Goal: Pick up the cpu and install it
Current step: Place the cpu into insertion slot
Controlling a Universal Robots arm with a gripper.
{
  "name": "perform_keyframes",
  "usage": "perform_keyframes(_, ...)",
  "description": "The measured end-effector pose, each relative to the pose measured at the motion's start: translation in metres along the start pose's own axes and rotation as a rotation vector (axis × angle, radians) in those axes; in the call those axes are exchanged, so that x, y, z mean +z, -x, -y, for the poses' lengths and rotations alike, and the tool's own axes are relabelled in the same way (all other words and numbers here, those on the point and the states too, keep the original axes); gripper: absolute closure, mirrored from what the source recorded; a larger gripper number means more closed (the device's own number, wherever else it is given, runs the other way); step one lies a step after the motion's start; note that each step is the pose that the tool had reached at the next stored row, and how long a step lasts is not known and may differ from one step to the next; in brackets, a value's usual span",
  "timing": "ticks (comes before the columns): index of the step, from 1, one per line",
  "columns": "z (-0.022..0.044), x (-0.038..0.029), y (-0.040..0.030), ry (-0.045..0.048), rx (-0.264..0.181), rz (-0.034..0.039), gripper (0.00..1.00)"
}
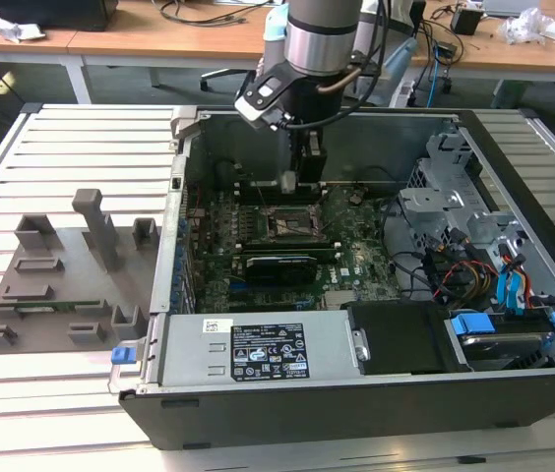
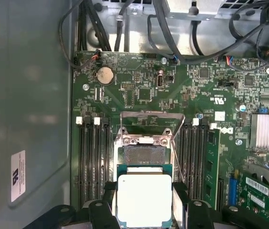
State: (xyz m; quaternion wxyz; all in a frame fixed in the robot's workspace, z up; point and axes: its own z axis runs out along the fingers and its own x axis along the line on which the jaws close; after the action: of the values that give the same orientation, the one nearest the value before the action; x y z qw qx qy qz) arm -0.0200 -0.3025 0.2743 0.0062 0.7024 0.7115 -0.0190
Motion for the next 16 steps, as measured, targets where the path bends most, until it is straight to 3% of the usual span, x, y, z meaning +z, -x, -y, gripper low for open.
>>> perform_keyframes(9, 0.0008, 0.0076, -0.0003, 0.0, 0.002, 0.0003, 0.45)
perform_keyframes(16, 0.0007, 0.0188, -0.0006, -0.0001, 0.002, 0.0004, 0.45)
